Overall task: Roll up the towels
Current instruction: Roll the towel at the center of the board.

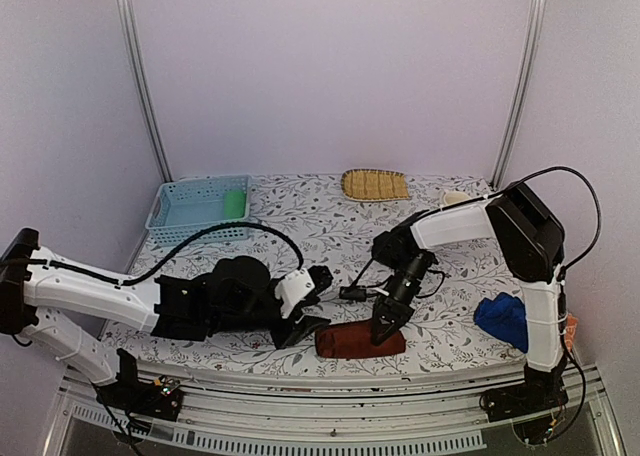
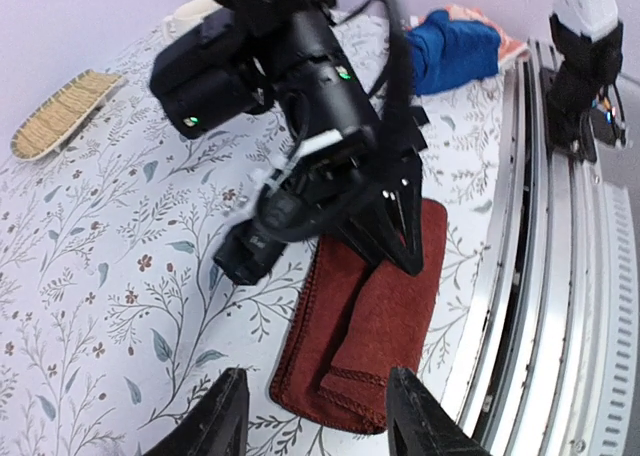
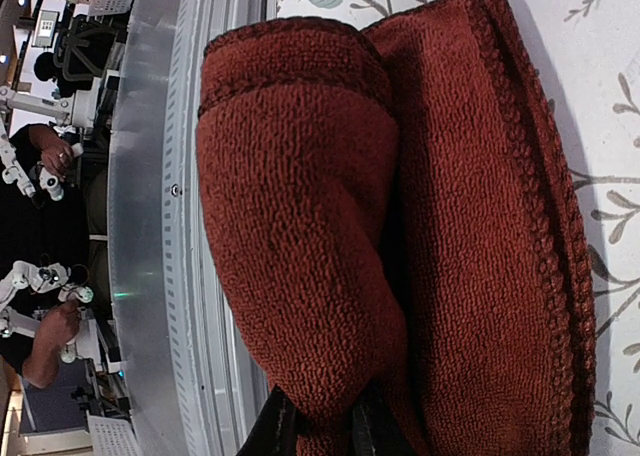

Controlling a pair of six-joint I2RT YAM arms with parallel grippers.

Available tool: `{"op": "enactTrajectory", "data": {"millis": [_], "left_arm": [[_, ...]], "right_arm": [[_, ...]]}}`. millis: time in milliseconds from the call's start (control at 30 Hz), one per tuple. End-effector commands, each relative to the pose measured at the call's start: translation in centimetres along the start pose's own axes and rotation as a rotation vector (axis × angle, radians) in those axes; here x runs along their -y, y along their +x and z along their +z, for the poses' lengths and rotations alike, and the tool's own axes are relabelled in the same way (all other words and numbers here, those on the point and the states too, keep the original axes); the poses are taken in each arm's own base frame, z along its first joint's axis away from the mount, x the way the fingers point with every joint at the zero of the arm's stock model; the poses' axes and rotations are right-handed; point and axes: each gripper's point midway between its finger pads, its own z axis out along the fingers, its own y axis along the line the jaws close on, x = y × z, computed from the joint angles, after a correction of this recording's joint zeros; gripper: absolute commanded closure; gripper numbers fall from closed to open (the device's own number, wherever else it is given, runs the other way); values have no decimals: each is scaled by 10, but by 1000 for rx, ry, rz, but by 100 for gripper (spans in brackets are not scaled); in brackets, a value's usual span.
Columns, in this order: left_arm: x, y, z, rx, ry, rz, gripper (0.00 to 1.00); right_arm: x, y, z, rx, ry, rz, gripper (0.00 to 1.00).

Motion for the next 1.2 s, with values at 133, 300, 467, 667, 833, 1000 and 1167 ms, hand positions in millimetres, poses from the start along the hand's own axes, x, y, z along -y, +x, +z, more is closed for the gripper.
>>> {"op": "enactTrajectory", "data": {"millis": [133, 300, 467, 667, 833, 1000, 1167], "left_arm": [[36, 23, 36, -171, 8, 303, 47], [49, 46, 68, -326, 9, 433, 46], [66, 50, 86, -351, 66, 496, 46], [68, 67, 104, -430, 67, 526, 49], [65, 72, 108, -465, 47, 533, 53], [60, 94, 114, -525, 32, 552, 55], [55, 104, 115, -559, 15, 545, 66]], "right_arm": [[28, 22, 19, -126, 29, 125, 88], [30, 21, 17, -126, 31, 147, 88], [29, 21, 17, -121, 27, 150, 88], [28, 18, 15, -111, 31, 143, 88], [26, 16, 12, -104, 32, 140, 87], [20, 9, 2, -73, 39, 120, 85], [3, -3, -21, -37, 94, 70, 76]]}}
